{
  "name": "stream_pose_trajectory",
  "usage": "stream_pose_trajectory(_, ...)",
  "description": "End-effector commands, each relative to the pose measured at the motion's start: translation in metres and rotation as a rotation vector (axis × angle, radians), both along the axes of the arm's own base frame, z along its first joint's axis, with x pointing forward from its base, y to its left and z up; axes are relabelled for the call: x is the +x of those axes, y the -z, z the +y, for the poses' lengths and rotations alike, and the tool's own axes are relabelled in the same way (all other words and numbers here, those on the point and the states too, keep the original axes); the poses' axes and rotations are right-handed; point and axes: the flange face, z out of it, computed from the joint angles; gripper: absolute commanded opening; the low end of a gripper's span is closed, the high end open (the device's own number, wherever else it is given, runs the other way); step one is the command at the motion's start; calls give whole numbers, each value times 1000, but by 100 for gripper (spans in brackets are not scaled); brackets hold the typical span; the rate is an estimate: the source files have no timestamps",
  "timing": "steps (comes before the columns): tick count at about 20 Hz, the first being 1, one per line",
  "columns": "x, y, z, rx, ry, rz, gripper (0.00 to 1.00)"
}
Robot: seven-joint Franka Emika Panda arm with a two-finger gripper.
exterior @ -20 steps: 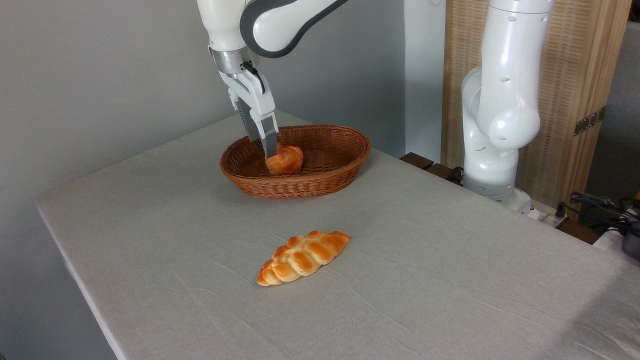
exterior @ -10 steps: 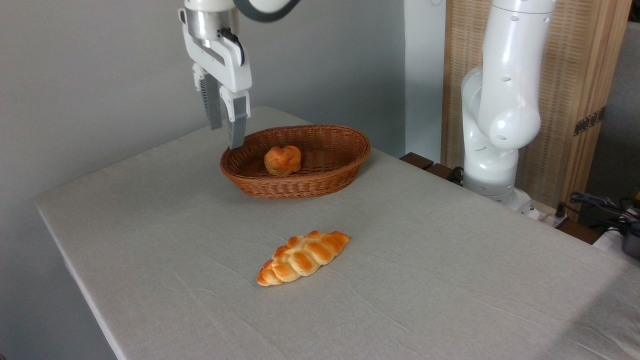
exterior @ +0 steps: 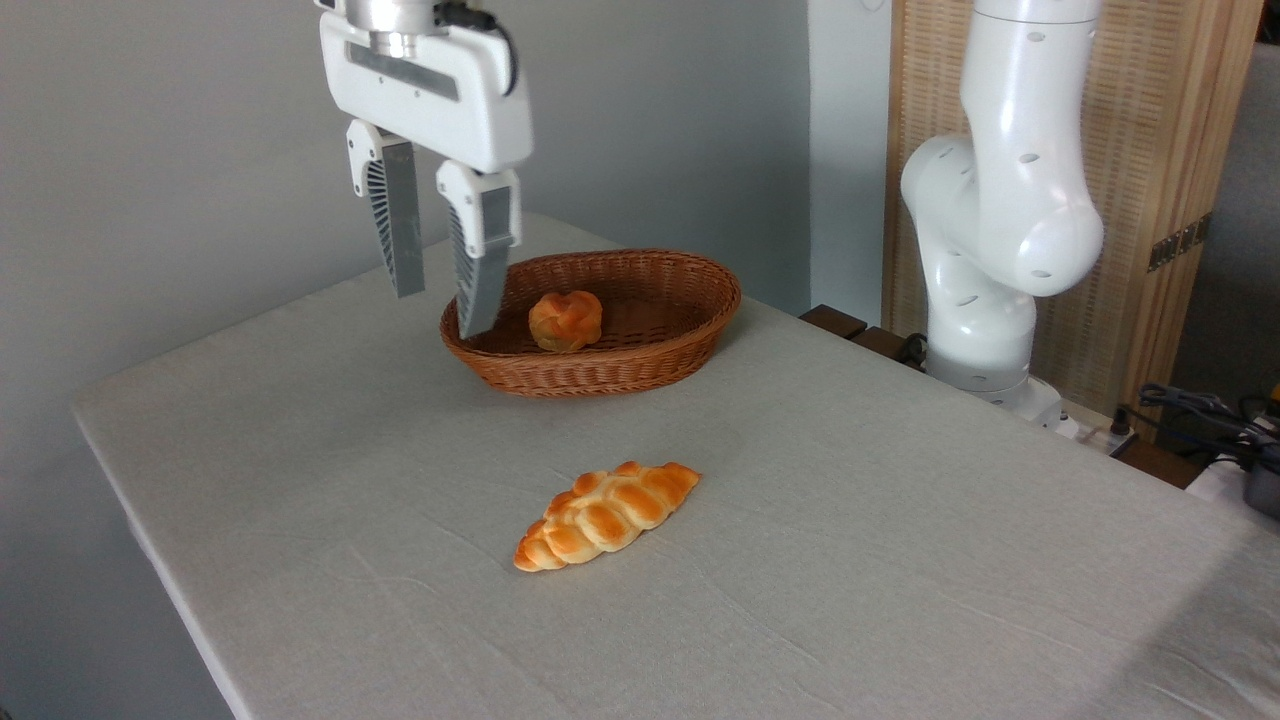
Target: Put bread into the basket
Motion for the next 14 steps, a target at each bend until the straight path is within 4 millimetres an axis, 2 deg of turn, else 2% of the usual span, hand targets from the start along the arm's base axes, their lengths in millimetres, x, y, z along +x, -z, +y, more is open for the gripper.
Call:
stream_pose_trajectory(1,3,-4,16,21,-39,37,100)
stream_pose_trajectory(3,3,-2,22,26,-50,58,100)
stream_pose_trajectory(4,2,-9,23,23,-52,60,100)
stream_pose_trajectory(7,5,-13,23,38,-21,116,100)
stream_pose_trajectory(9,3,-12,12,50,87,116,100)
stream_pose_trajectory(11,10,-2,18,51,80,134,100)
stream_pose_trajectory(14,12,-4,15,52,58,130,100)
